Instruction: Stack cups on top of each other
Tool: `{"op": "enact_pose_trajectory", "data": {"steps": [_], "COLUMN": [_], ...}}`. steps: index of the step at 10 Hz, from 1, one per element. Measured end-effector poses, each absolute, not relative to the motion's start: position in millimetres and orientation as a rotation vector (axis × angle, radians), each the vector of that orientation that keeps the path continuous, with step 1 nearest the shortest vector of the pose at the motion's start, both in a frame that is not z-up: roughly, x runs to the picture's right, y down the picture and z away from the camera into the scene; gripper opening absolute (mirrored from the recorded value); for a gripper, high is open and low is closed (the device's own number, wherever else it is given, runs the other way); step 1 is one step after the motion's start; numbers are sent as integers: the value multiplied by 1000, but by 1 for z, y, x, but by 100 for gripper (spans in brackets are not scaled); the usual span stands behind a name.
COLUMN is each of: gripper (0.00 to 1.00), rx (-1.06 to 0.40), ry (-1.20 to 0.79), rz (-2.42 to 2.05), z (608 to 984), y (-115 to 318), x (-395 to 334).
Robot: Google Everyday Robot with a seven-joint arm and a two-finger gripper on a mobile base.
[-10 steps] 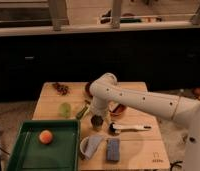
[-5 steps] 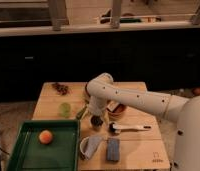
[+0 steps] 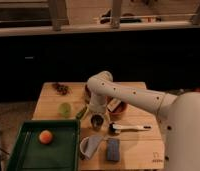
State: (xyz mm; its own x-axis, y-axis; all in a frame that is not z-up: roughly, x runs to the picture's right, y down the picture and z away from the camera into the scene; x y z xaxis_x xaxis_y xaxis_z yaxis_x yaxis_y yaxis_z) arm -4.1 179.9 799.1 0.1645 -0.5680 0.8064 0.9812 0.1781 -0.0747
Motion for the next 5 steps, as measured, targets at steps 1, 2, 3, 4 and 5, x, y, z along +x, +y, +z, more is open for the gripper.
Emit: {"op": "enact_pose_trajectory", "data": {"steps": [1, 2, 3, 4, 5], "gripper": [66, 54, 46, 37, 24], "rx": [-709, -713, -717, -721, -728], "ry": [-738, -748, -754, -762, -773], "rz": [-1251, -1256, -1257, -1258, -1259], "z": [799, 800, 800, 800, 801], "y": [181, 182, 182, 183, 184], "x": [-5, -4, -2, 0, 0]}}
